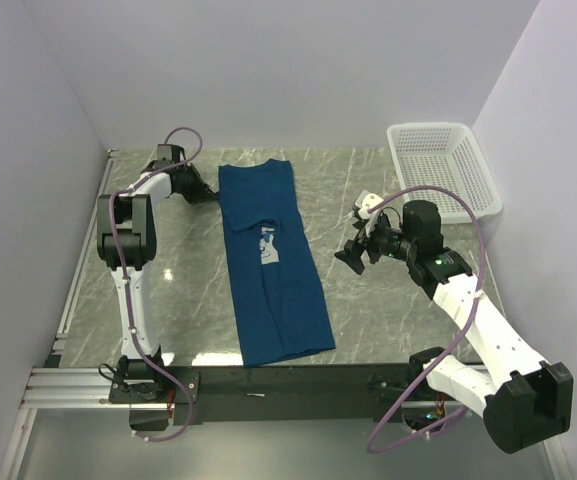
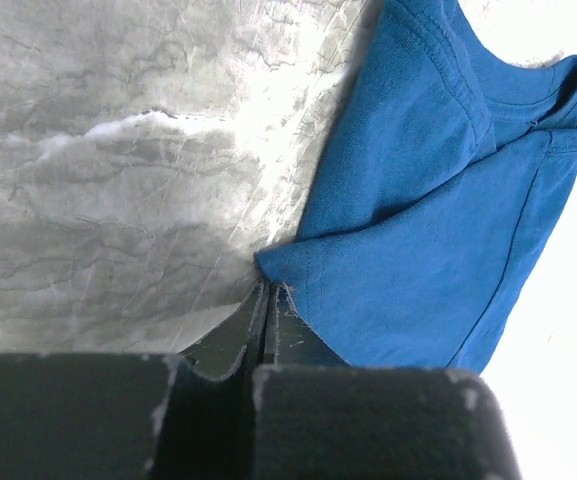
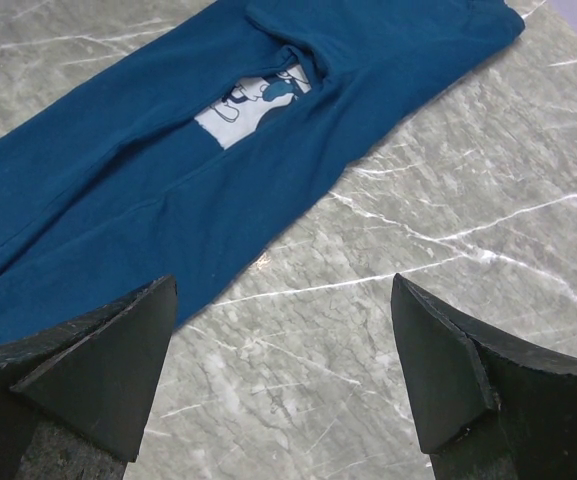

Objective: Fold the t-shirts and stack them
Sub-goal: Fold the tshirt

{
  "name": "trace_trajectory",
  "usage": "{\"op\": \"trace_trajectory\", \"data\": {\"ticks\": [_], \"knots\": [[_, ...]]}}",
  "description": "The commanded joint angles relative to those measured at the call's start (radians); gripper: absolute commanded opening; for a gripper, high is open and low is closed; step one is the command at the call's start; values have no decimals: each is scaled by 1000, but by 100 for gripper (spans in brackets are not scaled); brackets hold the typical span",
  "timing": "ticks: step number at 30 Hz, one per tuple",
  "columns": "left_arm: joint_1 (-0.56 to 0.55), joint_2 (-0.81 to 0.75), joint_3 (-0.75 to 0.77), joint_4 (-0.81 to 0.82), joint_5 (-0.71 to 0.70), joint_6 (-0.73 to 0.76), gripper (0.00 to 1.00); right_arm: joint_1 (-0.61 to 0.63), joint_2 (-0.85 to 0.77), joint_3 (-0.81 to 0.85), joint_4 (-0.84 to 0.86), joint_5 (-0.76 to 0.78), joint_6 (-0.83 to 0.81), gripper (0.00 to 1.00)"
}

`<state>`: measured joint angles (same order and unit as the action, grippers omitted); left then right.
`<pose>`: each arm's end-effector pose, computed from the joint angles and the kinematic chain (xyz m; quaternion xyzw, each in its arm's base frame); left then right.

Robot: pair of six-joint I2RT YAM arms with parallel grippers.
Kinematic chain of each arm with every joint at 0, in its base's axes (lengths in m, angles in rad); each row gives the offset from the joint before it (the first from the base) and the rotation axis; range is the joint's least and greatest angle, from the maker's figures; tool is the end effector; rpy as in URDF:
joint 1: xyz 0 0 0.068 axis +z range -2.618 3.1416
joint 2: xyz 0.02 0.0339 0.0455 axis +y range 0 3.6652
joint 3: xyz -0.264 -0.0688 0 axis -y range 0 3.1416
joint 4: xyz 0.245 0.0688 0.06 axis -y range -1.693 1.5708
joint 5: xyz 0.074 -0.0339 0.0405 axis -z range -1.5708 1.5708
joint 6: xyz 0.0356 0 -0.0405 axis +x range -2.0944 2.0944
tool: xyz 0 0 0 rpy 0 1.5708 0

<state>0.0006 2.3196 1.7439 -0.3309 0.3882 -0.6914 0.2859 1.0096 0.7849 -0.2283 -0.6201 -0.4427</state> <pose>0.5038 -0.0132 0.1396 -0.2554 0.8940 -0.2799 0.2393 0.2094 0.0831 0.2958 -0.4388 0.6968 0.2183 0.5237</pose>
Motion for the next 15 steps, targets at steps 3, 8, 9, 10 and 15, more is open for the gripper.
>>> {"op": "trace_trajectory", "data": {"ticks": [3, 8, 9, 10, 15], "knots": [[-5, -75, -27, -16, -35, 50, 0, -16, -32, 5, 27, -32, 7, 93], [-37, -132, -14, -14, -40, 66, 0, -21, -32, 5, 26, -36, 6, 93], [-45, -134, -11, -13, -38, 66, 0, -22, -32, 5, 24, -36, 6, 93], [-54, -132, 6, -16, -34, 66, 1, -24, -35, 4, 23, -36, 6, 93], [-116, -95, 63, -25, -22, 47, 0, -33, -45, 1, 20, -41, 6, 93]]}}
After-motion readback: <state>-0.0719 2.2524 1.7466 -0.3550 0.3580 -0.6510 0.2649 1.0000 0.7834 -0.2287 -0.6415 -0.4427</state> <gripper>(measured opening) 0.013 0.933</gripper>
